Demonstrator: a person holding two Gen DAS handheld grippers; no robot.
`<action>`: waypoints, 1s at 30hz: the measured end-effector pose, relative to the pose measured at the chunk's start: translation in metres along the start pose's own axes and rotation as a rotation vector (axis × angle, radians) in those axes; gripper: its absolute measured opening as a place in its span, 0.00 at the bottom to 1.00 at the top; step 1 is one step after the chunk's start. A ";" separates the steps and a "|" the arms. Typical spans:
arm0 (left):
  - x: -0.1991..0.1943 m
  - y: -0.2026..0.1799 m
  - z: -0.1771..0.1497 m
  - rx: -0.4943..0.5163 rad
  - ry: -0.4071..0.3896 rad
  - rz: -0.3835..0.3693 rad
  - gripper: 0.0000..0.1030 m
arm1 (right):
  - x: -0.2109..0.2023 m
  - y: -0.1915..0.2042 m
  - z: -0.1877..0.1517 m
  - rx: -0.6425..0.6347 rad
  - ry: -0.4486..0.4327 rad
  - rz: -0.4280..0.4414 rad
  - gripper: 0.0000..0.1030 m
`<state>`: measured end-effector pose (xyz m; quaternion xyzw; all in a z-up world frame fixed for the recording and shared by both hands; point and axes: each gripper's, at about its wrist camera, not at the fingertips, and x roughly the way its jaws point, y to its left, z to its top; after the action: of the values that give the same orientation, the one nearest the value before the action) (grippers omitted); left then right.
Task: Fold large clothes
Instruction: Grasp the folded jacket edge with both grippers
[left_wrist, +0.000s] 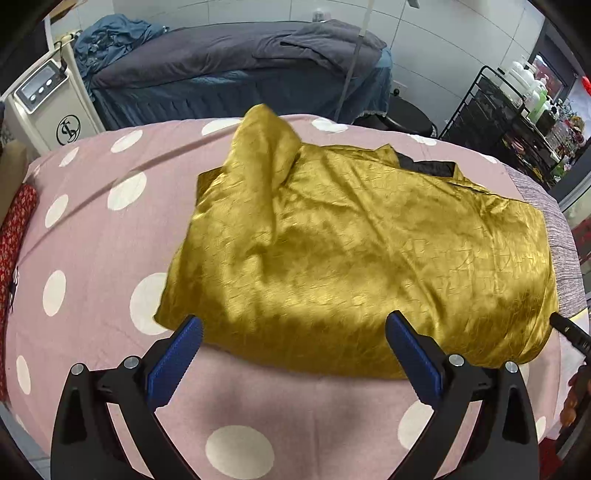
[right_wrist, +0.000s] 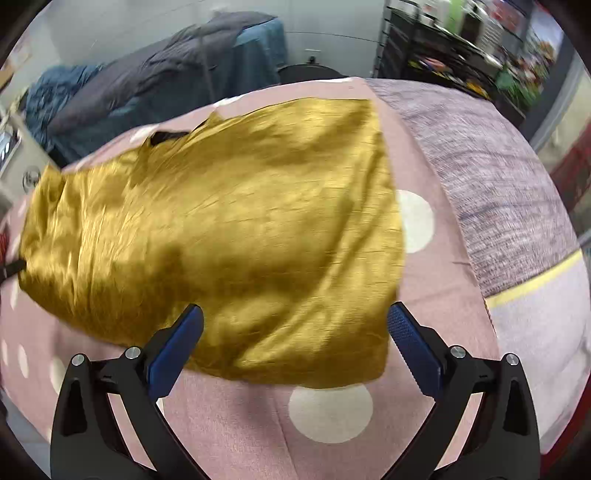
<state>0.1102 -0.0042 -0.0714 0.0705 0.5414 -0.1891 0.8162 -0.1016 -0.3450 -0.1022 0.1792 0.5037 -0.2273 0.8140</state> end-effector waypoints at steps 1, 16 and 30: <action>0.001 0.006 0.000 -0.011 0.005 0.000 0.94 | -0.001 -0.010 0.004 0.036 0.001 0.014 0.95; 0.019 0.065 0.027 -0.112 0.042 -0.057 0.94 | 0.050 -0.086 0.042 0.235 0.139 0.329 0.95; 0.053 0.097 0.046 -0.186 0.096 -0.132 0.94 | 0.106 -0.073 0.054 0.344 0.219 0.518 0.94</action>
<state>0.2049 0.0582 -0.1095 -0.0324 0.5983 -0.1877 0.7783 -0.0605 -0.4538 -0.1788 0.4595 0.4802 -0.0739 0.7435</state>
